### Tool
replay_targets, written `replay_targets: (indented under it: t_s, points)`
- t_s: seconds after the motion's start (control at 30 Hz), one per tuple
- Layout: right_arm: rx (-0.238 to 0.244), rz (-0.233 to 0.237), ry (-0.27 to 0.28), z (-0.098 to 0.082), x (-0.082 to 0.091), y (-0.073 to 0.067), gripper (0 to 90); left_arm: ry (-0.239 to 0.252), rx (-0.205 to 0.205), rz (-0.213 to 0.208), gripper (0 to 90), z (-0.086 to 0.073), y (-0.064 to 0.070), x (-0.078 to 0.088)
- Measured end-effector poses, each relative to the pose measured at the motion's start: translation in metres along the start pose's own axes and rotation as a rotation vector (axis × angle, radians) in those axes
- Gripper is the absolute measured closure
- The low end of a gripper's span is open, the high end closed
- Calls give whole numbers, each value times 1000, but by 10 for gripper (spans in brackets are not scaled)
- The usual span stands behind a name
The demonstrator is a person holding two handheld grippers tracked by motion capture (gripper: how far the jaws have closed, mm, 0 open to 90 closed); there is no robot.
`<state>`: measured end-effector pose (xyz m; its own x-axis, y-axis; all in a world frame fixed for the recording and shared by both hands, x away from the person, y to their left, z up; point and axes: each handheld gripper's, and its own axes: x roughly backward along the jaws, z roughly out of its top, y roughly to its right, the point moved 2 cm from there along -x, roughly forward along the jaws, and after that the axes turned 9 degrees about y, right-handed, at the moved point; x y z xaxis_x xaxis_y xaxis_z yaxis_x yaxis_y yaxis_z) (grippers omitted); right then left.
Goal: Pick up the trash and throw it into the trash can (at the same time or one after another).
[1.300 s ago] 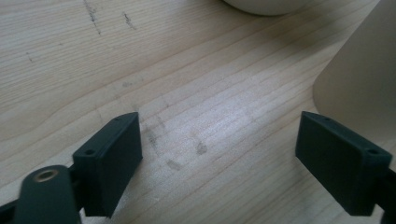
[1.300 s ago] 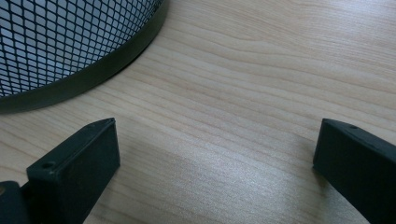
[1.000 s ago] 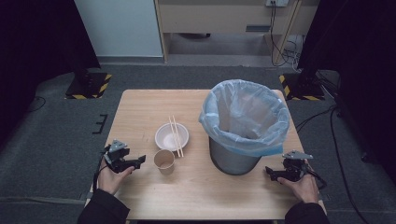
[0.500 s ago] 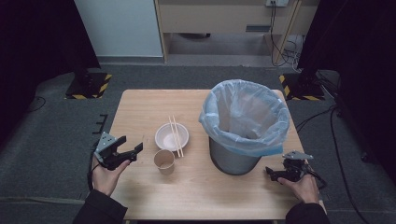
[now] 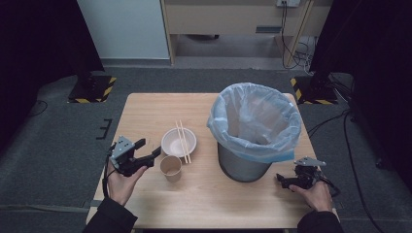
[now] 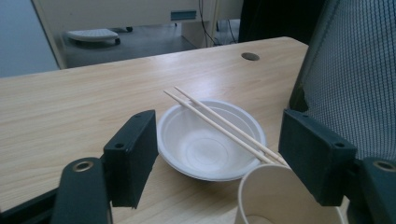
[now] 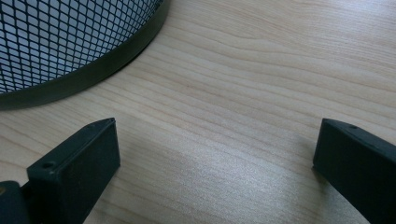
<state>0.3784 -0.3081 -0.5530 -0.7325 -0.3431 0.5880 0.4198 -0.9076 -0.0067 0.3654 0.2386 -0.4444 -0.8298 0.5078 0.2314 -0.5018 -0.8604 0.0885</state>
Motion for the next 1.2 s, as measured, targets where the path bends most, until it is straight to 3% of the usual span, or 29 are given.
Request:
replay_targets:
  t_s: [0.27,0.4,0.7,1.2]
  points:
    - [3,-1,2,-1,0,0,7,-72,1,-35,367,-16,8,-10]
    - [3,-2,2,-1,0,0,7,-130,32,-58,447,-25,8,-15]
    - [-1,-2,2,-1,0,-1,6,-230,7,-71,546,-35,12,-23]
    - [-1,-2,2,-1,1,-1,6,-329,79,-71,798,-41,5,-26]
